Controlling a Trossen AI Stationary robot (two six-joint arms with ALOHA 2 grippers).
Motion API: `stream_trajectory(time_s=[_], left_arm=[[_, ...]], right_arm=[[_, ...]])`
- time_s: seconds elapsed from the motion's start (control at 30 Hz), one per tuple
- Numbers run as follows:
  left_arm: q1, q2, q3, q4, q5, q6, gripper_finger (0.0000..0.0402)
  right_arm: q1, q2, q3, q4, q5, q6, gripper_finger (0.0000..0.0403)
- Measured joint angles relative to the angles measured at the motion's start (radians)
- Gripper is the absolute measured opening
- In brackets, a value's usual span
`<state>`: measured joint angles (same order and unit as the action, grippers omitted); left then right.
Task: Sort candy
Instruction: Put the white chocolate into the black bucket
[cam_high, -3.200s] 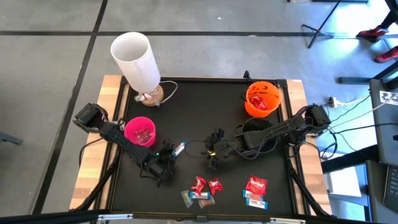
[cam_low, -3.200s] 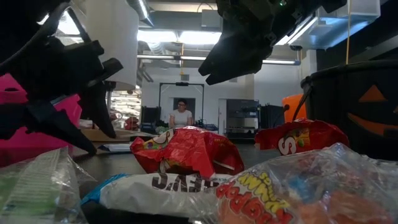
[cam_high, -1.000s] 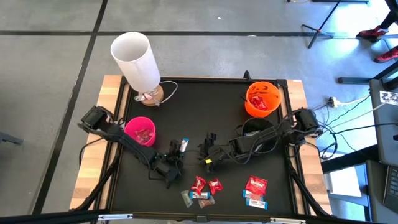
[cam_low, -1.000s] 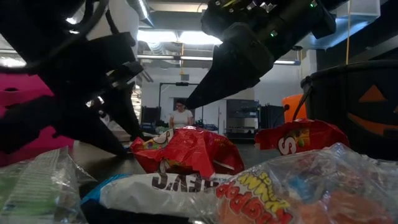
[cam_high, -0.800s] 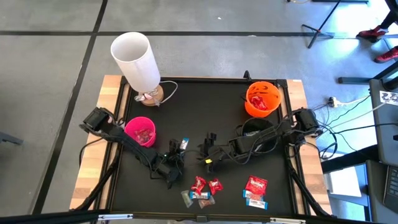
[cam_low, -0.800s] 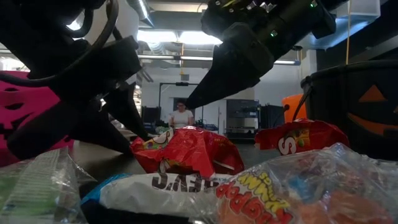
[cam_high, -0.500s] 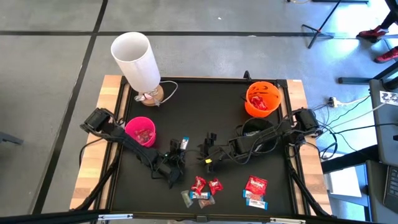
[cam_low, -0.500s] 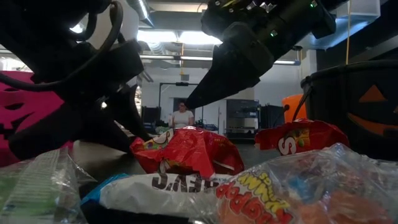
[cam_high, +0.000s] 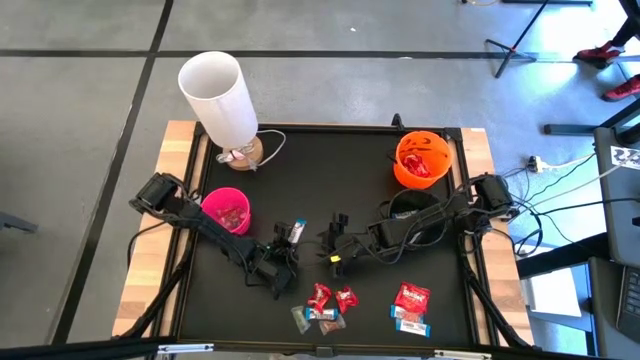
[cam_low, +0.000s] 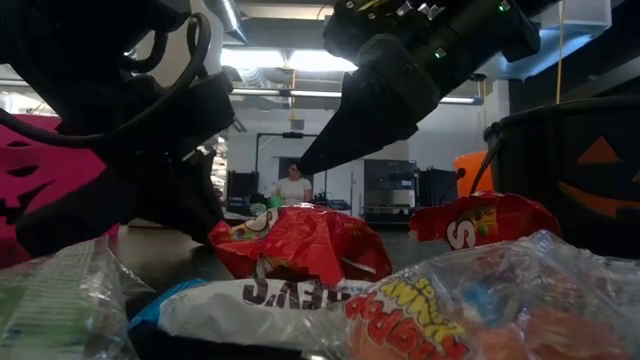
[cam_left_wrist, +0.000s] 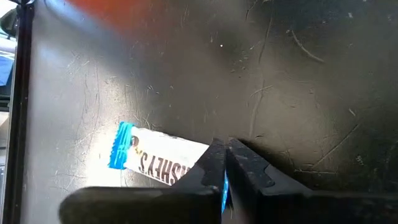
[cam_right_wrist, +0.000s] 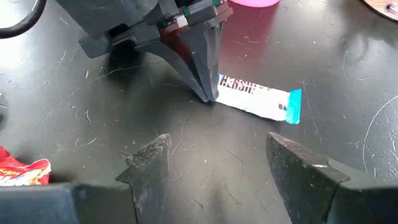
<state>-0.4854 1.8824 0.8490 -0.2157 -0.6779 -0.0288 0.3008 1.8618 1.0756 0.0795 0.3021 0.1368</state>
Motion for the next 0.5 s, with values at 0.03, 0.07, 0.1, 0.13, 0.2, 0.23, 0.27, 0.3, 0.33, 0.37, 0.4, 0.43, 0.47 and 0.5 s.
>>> stream_trajectory(time_s=[0.03,0.07,0.1,0.13,0.2,0.23,0.27,0.3,0.33,0.37,0.4,0.43,0.47,0.5], left_arm=[[0.000,0.000,0.000,0.000,-0.001,0.000,0.0005],[0.000,0.000,0.000,-0.001,-0.004,-0.002,0.0003],[0.000,0.000,0.000,-0.001,-0.008,-0.006,0.0002],[-0.001,0.000,0.000,-0.004,-0.011,-0.012,0.0001],[-0.008,-0.002,0.004,-0.012,-0.023,-0.018,0.0000],[-0.014,-0.003,0.009,-0.019,-0.032,-0.016,0.0000],[-0.020,-0.005,0.018,-0.031,-0.045,-0.013,0.0000],[-0.026,-0.009,0.029,-0.047,-0.058,-0.010,0.0000],[-0.032,-0.012,0.043,-0.071,-0.068,-0.009,0.0000],[-0.038,-0.013,0.059,-0.095,-0.075,-0.006,0.0000],[-0.044,-0.012,0.075,-0.129,-0.082,-0.004,0.0000],[-0.050,-0.011,0.093,-0.169,-0.088,0.001,0.0000],[-0.054,-0.010,0.109,-0.204,-0.091,0.009,0.0000],[-0.059,-0.010,0.125,-0.227,-0.092,0.008,0.0000]], right_arm=[[0.000,0.000,0.000,0.000,0.000,0.000,0.0257],[0.000,0.000,0.000,0.000,0.000,0.000,0.0257],[0.000,0.000,0.000,0.000,0.000,0.000,0.0257],[0.000,0.000,0.000,0.000,0.000,0.000,0.0257],[0.000,0.000,0.000,0.000,0.000,0.000,0.0257],[0.000,0.000,0.000,0.000,0.000,0.000,0.0257],[0.000,0.000,0.000,0.000,0.000,0.000,0.0257],[0.000,0.000,0.000,0.000,0.000,-0.002,0.0257],[0.000,0.000,0.000,0.000,0.000,-0.004,0.0257],[0.000,0.000,0.000,0.002,0.000,-0.008,0.0257],[0.000,0.000,0.000,0.005,0.000,-0.010,0.0257],[0.000,0.000,0.000,0.008,0.000,-0.011,0.0257],[0.000,0.000,0.000,0.014,0.000,-0.011,0.0257],[0.000,0.000,0.000,0.024,0.000,-0.012,0.0257]])
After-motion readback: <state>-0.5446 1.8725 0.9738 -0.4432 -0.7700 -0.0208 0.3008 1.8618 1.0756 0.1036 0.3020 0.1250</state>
